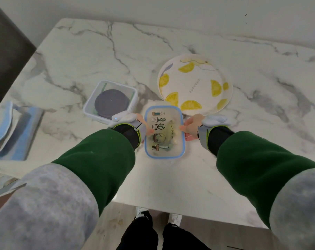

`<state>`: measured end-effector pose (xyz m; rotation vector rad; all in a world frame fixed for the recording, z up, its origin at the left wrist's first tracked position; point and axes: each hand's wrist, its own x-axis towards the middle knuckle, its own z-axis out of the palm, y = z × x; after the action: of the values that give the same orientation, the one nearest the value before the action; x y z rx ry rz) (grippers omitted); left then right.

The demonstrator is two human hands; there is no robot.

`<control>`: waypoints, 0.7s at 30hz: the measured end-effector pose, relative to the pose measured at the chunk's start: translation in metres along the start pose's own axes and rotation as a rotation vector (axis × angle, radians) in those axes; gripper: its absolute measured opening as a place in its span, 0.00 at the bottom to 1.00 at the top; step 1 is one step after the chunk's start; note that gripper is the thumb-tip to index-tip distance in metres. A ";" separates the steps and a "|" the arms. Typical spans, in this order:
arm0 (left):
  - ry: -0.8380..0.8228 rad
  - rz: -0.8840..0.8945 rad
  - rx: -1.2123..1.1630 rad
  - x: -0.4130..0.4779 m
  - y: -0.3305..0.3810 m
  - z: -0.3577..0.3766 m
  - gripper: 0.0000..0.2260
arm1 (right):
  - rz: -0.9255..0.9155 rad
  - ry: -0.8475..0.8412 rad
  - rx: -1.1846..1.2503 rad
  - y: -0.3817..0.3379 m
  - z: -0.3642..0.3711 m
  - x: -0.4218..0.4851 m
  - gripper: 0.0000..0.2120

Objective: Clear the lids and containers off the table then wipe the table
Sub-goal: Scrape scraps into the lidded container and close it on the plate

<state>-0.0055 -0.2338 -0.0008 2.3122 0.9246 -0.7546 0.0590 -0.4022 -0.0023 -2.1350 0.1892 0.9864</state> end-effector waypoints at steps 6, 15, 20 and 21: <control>0.142 0.158 0.336 -0.008 0.005 -0.010 0.38 | -0.150 0.000 -0.337 0.000 -0.009 0.008 0.10; -0.014 0.189 0.126 -0.014 -0.006 -0.003 0.14 | -0.317 -0.036 -0.435 0.006 -0.007 0.023 0.16; -0.009 0.164 0.137 -0.013 -0.005 0.001 0.09 | -0.194 0.158 -0.654 0.025 -0.032 0.020 0.17; -0.009 0.134 0.145 -0.010 -0.004 0.002 0.11 | -0.125 0.151 -0.675 0.028 -0.037 0.014 0.21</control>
<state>-0.0153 -0.2372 0.0034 2.4655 0.7241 -0.7980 0.0786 -0.4446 -0.0128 -2.7933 -0.2399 0.8931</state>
